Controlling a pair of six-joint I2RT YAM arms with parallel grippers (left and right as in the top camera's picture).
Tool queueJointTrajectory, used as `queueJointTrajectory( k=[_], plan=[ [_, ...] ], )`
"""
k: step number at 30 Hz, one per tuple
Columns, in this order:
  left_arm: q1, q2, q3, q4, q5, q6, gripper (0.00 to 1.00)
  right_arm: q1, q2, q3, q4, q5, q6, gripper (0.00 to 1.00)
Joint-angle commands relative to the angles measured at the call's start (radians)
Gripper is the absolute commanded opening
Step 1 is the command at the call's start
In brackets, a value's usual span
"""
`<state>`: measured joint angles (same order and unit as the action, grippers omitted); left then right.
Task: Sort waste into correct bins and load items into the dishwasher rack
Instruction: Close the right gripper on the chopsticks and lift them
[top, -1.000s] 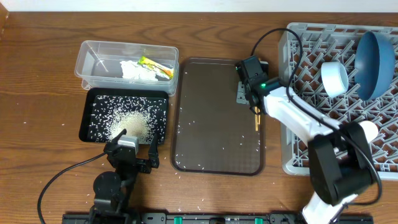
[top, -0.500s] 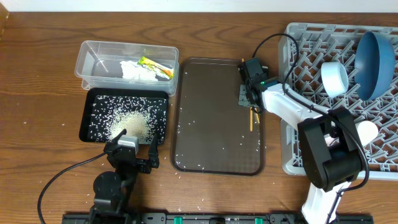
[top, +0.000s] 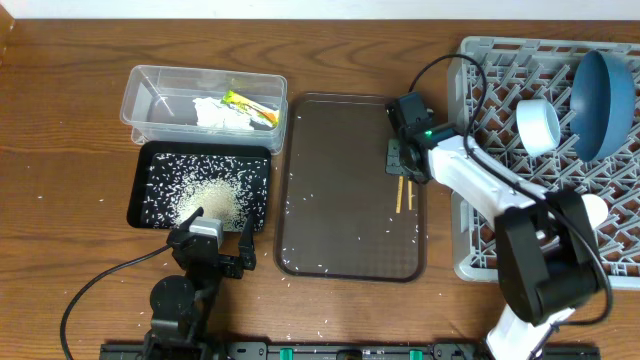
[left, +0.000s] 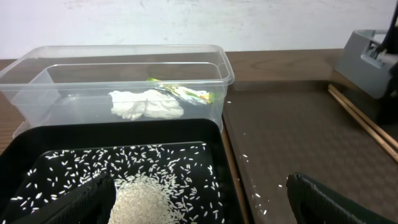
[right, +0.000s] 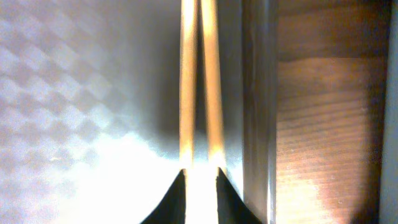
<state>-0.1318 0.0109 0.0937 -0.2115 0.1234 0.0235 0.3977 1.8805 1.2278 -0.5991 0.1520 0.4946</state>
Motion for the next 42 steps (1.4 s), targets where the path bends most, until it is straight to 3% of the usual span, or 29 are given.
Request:
queueJointTrajectory(
  k=[1, 7, 9, 10, 15, 20, 22, 28, 35, 42],
  plan=[
    [0.002, -0.007, -0.025, -0.007, -0.012, 0.003, 0.91, 0.010, -0.043, -0.003, -0.013, -0.003, -0.006, 0.01],
    [0.002, -0.007, -0.025, -0.006, -0.012, 0.003, 0.91, 0.022, -0.044, -0.003, -0.028, 0.003, -0.014, 0.01],
    [0.002, -0.007, -0.025, -0.007, -0.012, 0.003, 0.90, 0.018, -0.043, -0.003, -0.005, 0.005, -0.014, 0.25],
    [0.002, -0.007, -0.025, -0.007, -0.012, 0.003, 0.91, 0.015, -0.043, -0.003, 0.003, 0.005, -0.014, 0.31],
    [0.002, -0.007, -0.025, -0.006, -0.012, 0.003, 0.90, 0.023, -0.020, -0.006, 0.024, 0.001, -0.009, 0.27],
    [0.002, -0.007, -0.025, -0.007, -0.012, 0.003, 0.91, 0.039, 0.063, -0.007, 0.043, 0.012, 0.016, 0.37],
    [0.002, -0.007, -0.025, -0.007, -0.012, 0.003, 0.90, 0.038, 0.106, -0.007, 0.056, 0.012, 0.038, 0.33],
    [0.002, -0.007, -0.025, -0.007, -0.012, 0.003, 0.91, 0.042, 0.147, -0.006, 0.079, -0.014, 0.043, 0.01],
    [0.002, -0.007, -0.025, -0.007, -0.012, 0.003, 0.90, 0.035, -0.042, -0.003, 0.031, -0.013, -0.042, 0.01],
    [0.002, -0.007, -0.025, -0.007, -0.012, 0.003, 0.90, -0.030, -0.310, -0.003, 0.002, 0.087, -0.259, 0.01]
  ],
)
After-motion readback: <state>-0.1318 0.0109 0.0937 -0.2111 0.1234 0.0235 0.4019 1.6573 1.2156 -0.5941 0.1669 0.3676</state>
